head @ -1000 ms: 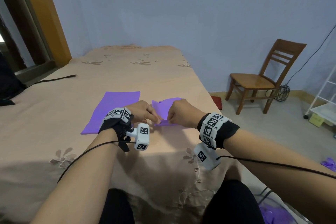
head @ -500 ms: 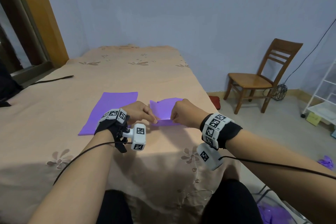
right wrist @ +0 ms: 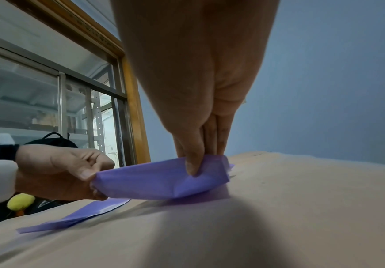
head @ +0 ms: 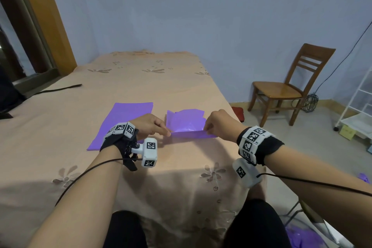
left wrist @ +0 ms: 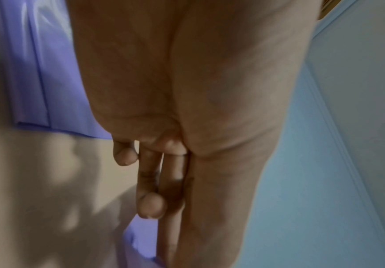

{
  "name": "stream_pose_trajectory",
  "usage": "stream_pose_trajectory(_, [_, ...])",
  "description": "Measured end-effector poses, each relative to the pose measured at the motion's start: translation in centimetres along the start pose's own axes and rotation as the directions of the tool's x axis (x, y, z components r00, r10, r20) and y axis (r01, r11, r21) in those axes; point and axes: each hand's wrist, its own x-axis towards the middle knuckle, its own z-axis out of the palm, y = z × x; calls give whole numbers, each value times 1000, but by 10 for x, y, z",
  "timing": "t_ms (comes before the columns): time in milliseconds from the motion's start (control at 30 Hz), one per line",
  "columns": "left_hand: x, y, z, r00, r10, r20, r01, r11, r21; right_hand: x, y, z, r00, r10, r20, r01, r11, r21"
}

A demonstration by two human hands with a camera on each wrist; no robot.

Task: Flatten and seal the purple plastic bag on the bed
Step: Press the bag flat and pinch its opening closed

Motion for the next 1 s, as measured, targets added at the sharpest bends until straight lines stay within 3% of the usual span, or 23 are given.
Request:
stream_pose_trajectory(500, [3, -2, 2, 999, 19, -31, -19, 1000, 1, -5, 17, -1, 997, 73, 27, -74, 996, 49])
stream_pose_trajectory(1000, [1, -3, 7, 1000, -10, -16, 10, 1000, -19, -10, 23, -4, 997, 67, 27, -68, 997, 24])
